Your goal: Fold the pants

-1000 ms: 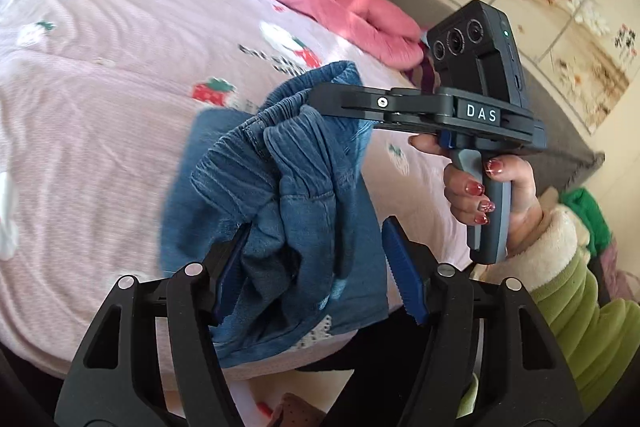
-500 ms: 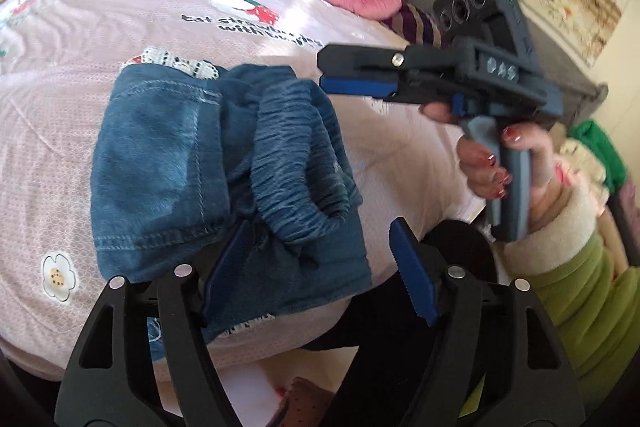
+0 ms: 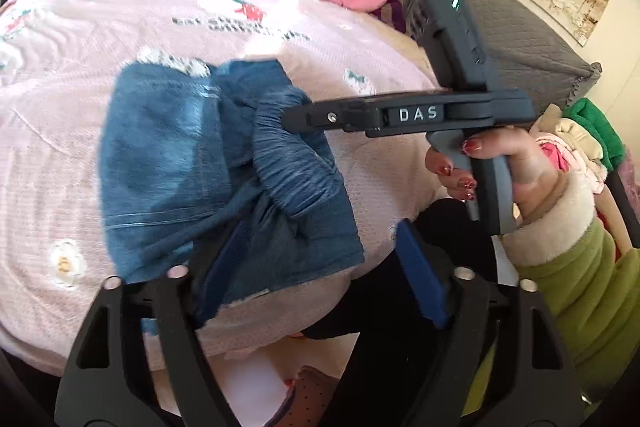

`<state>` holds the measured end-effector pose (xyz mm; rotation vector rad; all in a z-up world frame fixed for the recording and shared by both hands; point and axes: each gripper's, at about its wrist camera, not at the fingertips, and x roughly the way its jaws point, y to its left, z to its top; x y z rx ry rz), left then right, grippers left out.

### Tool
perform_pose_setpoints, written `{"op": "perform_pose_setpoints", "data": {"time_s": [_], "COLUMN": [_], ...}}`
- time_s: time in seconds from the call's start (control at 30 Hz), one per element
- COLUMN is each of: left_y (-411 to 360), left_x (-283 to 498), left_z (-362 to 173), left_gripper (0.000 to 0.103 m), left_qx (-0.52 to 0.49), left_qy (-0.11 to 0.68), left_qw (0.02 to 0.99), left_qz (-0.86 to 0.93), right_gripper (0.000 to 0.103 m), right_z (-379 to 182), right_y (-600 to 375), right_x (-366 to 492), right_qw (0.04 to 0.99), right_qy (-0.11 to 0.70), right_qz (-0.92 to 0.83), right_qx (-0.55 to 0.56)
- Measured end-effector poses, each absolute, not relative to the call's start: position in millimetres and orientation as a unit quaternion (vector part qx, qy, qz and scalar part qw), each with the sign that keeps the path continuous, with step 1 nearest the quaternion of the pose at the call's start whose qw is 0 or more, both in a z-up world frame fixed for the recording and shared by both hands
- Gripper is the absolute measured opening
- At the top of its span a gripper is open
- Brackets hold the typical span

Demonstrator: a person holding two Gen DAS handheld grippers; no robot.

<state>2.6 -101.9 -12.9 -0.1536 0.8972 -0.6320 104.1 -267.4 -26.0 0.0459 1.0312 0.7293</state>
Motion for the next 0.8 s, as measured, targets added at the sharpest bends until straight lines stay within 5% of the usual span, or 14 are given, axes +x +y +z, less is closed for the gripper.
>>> {"op": "perform_pose_setpoints", "data": {"time_s": [0.17, 0.43, 0.8], "left_y": [-62.9, -5.3, -22.9], "left_x": [4.2, 35.4, 81.4], "left_z": [3.4, 34.1, 37.5], "left_gripper": [0.092, 0.093, 0.093], "left_qx": [-0.079, -0.09, -0.056], "left_qy": [0.415, 0.387, 0.41], "left_qw": [0.872, 0.903, 0.893], "left_qz": [-0.246, -0.166, -0.178], "right_gripper": [0.073, 0.079, 0.082], "right_z": [2.3, 39.6, 51.8], "right_y": [-281.7, -273.9, -201.0], "right_x": [86.5, 40.8, -36.5], "right_qw": [0.833, 0.854, 0.825], "right_qy": [0.441, 0.382, 0.323], "right_qz": [0.332, 0.354, 0.449], "right_qx": [0.028, 0.008, -0.111]}}
